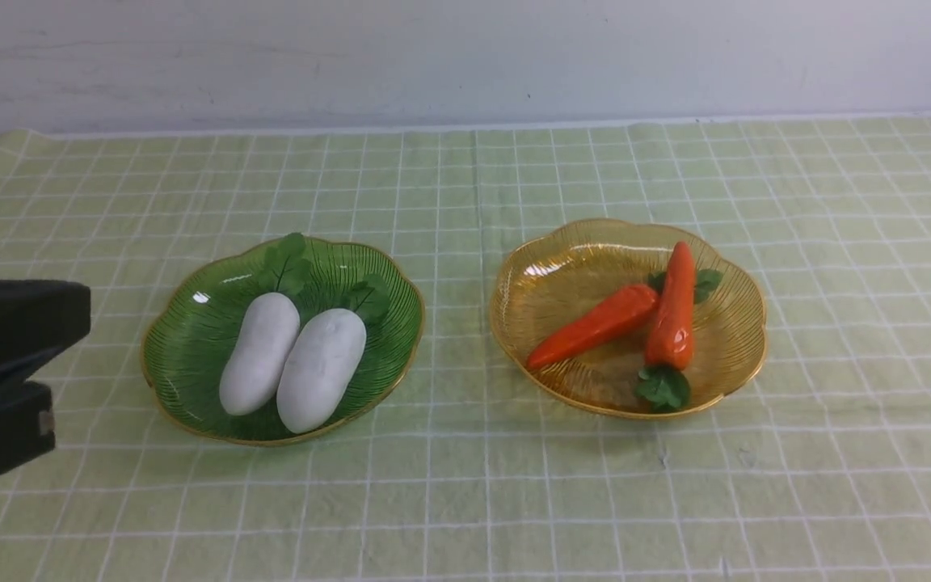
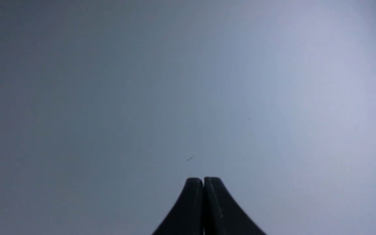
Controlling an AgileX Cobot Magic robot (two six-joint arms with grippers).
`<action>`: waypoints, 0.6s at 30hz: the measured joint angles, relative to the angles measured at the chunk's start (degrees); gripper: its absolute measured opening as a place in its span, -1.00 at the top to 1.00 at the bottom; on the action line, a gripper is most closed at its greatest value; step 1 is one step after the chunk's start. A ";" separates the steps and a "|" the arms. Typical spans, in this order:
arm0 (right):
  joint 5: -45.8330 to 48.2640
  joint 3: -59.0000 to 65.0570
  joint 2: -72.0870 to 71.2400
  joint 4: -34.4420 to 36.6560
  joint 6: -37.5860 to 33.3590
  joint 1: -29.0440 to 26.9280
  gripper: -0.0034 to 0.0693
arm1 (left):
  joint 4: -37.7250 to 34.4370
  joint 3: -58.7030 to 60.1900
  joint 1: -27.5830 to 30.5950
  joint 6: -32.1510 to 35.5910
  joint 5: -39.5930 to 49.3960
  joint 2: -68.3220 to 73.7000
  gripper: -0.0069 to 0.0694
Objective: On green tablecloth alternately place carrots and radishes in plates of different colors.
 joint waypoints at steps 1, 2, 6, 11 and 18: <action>-0.25 0.31 -0.01 0.00 -0.46 0.00 0.94 | 0.61 2.34 0.00 0.00 -1.74 -2.95 0.84; -0.57 0.54 -0.01 0.00 -0.82 0.00 0.94 | 1.52 5.13 0.00 -0.14 -4.00 -6.63 0.84; -0.62 0.65 -0.01 0.00 -1.18 0.00 0.94 | 5.47 11.73 0.00 -0.32 -8.49 -15.43 0.84; -0.62 0.65 -0.01 0.00 -1.29 0.00 0.94 | 7.11 15.32 0.00 -0.32 -9.16 -21.23 0.84; -0.56 0.65 -0.01 0.00 -1.42 0.00 0.94 | 7.44 16.32 0.00 -0.37 -8.55 -25.09 0.84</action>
